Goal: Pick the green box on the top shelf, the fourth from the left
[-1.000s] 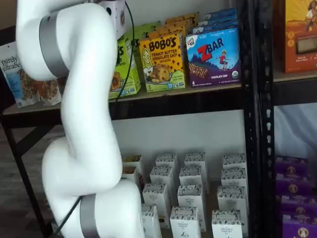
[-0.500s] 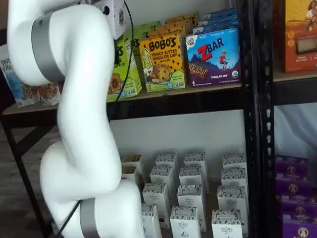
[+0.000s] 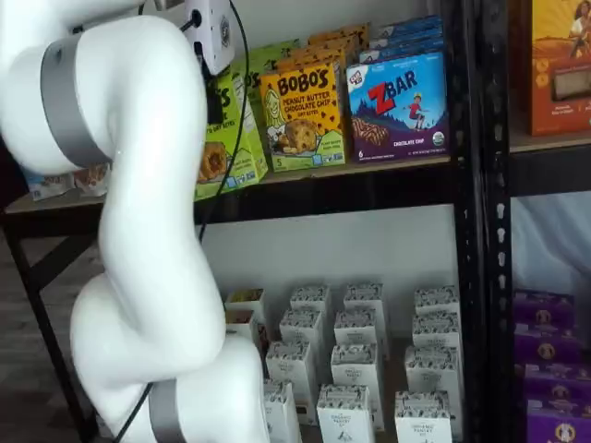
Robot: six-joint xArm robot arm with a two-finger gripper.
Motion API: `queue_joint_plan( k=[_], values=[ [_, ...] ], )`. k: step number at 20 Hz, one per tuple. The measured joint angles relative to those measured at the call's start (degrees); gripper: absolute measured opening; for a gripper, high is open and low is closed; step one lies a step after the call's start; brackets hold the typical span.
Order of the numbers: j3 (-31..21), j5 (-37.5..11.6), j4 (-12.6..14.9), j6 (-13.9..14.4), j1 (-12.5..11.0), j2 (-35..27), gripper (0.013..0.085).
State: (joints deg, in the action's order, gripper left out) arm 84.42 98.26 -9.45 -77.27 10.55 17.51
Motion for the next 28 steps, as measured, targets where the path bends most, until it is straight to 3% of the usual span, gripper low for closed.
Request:
queue_joint_plan(
  k=[28],
  values=[
    [-18.4, -1.1, 2.7, -4.6, -3.8, 15.1, 0.029]
  ],
)
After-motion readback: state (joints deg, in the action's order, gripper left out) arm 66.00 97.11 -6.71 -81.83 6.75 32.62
